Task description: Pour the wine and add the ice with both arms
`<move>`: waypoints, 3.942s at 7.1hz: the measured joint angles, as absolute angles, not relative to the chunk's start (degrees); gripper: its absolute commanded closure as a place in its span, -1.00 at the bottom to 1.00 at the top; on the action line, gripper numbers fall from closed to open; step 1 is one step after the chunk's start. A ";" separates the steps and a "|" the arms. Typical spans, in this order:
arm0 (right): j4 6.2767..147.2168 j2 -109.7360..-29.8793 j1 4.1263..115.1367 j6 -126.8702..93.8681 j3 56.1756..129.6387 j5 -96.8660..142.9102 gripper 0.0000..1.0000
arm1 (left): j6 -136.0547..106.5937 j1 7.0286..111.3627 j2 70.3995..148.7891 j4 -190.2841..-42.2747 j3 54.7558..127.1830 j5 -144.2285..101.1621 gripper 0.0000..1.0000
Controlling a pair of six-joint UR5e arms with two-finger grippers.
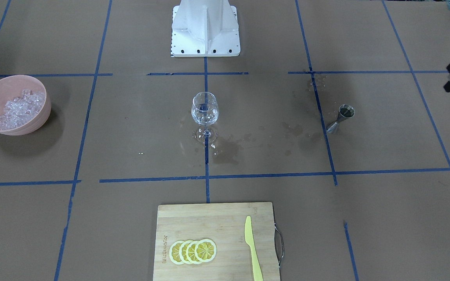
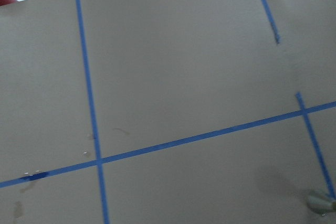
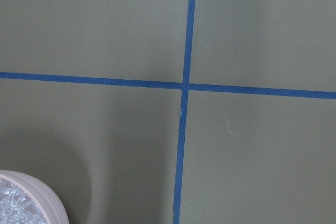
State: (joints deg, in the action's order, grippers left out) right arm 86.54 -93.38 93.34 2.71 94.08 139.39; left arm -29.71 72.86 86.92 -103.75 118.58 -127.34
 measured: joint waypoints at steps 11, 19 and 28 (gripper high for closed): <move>86.43 -93.09 91.35 -14.11 101.80 139.35 -1.00 | -86.31 15.37 77.27 -119.68 121.06 -61.11 -0.95; 86.82 -96.34 84.75 -26.29 111.53 138.72 -1.00 | -91.77 14.58 86.34 -119.15 104.84 -39.60 -0.73; 86.77 -97.25 84.55 -26.46 111.88 138.60 -1.00 | -95.34 13.17 88.48 -119.07 101.47 -36.05 -0.07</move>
